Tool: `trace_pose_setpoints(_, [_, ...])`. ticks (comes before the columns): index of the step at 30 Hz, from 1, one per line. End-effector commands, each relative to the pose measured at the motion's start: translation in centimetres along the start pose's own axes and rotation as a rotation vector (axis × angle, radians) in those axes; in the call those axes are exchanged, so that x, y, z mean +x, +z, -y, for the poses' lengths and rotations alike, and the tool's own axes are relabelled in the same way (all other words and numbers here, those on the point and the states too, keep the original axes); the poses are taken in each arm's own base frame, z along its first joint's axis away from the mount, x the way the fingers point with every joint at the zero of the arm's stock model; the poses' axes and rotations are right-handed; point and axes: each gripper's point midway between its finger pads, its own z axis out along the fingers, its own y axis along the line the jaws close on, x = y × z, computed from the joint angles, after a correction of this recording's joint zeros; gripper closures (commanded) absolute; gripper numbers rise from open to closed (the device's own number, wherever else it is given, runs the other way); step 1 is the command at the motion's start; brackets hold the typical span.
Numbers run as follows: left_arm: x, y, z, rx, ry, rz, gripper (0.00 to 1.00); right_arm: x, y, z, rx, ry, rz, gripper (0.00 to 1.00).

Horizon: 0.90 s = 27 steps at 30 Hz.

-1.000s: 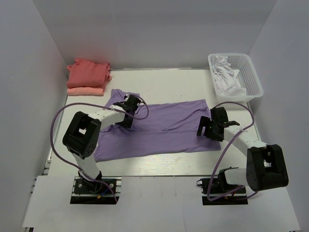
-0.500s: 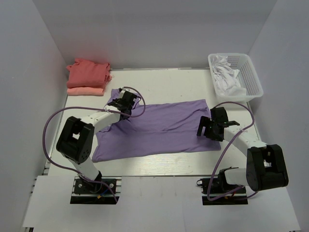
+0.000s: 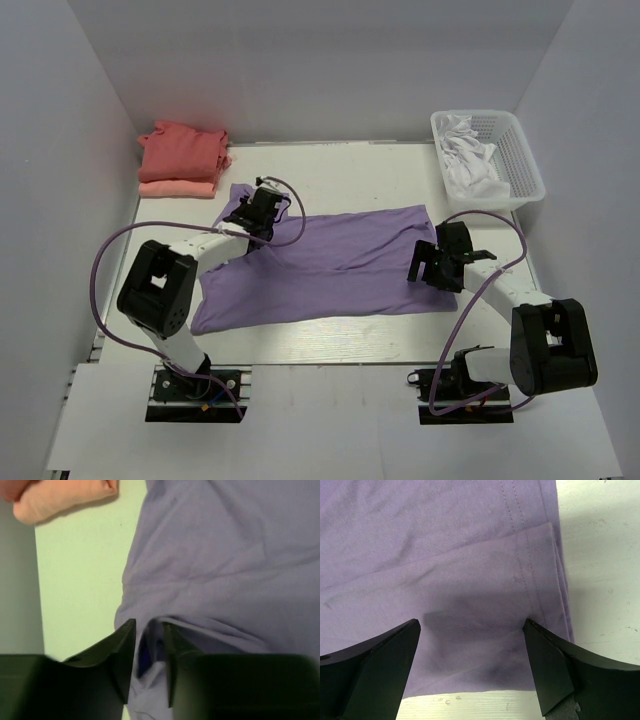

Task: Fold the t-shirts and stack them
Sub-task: Fold the flattened tshirt in 1/3 of the way

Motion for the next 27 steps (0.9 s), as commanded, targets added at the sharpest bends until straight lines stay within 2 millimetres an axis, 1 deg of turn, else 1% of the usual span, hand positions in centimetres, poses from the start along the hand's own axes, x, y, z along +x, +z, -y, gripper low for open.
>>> trace_pose_setpoints(1, [-3.2,0.2,-2.2,-0.069,-0.011,0.079,0.54,2.0,0.3,1.1,0.036,0.006,-0.054,0.10])
trace_pose_setpoints(2, [-2.9,0.5,-2.0,-0.069,0.018,0.069,0.38,2.0,0.3,1.1,0.038,0.008,-0.056,0.10])
trace_pose_setpoints(3, [-3.5,0.7,-1.9,-0.071,0.025,0.079,0.27,1.9,0.2,1.1,0.036,0.005,-0.052,0.10])
trace_pose_setpoints(5, [-4.0,1.0,-2.4,-0.082,0.046,0.090,0.26,1.8,0.1,1.0,0.033,0.005,-0.047,0.10])
trace_pose_setpoints(6, [-4.7,1.3,-2.0,-0.070,0.051,0.105,0.26,1.7,0.1,1.0,0.034,0.004,-0.041,0.10])
trace_pose_setpoints(8, [-5.3,1.9,-1.6,-0.071,0.063,0.108,0.26,1.7,-0.1,1.0,0.030,0.005,-0.038,0.10])
trace_pose_setpoints(9, [-6.1,1.8,-2.1,-0.091,0.061,0.104,0.26,1.4,-0.2,0.9,0.029,0.005,-0.027,0.10])
trace_pose_setpoints(11, [-6.4,1.9,-2.5,-0.126,0.025,0.082,0.26,1.1,-0.6,0.6,0.010,0.002,-0.010,0.10])
trace_pose_setpoints(13, [-7.1,1.5,-3.1,-0.155,-0.062,0.076,0.24,0.4,-1.1,0.3,-0.004,0.001,0.021,0.10])
trace_pose_setpoints(14, [-8.4,0.8,-3.3,-0.142,-0.183,0.093,0.24,-0.1,-1.5,0.1,-0.013,0.003,0.042,0.10])
trace_pose_setpoints(15, [-7.4,0.0,-3.6,-0.137,-0.192,0.036,0.24,-0.8,-2.0,-0.1,-0.019,0.003,0.063,0.10])
trace_pose_setpoints(16, [-7.3,-0.5,-3.6,-0.123,-0.244,0.021,0.24,-1.5,-2.6,-0.4,-0.031,0.004,0.091,0.10])
trace_pose_setpoints(17, [-7.7,-1.2,-3.6,-0.100,-0.305,0.014,0.23,-1.9,-3.2,-0.6,-0.036,0.000,0.110,0.10])
trace_pose_setpoints(18, [-7.6,-2.1,-3.4,-0.074,-0.414,0.008,0.23,-2.8,-3.9,-1.0,-0.045,0.000,0.140,0.10])
trace_pose_setpoints(19, [-7.1,-2.6,-2.6,-0.020,-0.438,-0.024,0.00,-3.3,-4.5,-1.1,-0.054,0.003,0.169,0.10])
trace_pose_setpoints(21, [-5.5,-3.0,-1.8,0.009,-0.463,-0.077,0.00,-4.2,-5.3,-1.3,-0.062,-0.003,0.207,0.10])
trace_pose_setpoints(22, [-3.8,-3.6,-1.6,-0.009,-0.537,-0.137,0.00,-4.5,-5.6,-1.5,-0.072,-0.003,0.220,0.10])
trace_pose_setpoints(24, [-1.4,-4.0,-0.9,-0.020,-0.591,-0.221,0.00,-4.7,-5.5,-2.4,-0.114,-0.017,0.216,0.10])
trace_pose_setpoints(25, [-0.6,-4.2,-0.4,-0.021,-0.642,-0.245,0.00,-4.4,-4.9,-2.9,-0.133,-0.020,0.187,0.10])
trace_pose_setpoints(26, [1.2,-4.3,0.0,-0.024,-0.648,-0.278,0.00,-4.2,-4.6,-3.1,-0.141,-0.025,0.174,0.10])
trace_pose_setpoints(27, [2.2,-4.5,0.4,-0.016,-0.657,-0.301,0.00,-4.3,-4.1,-3.4,-0.155,-0.025,0.176,0.10])
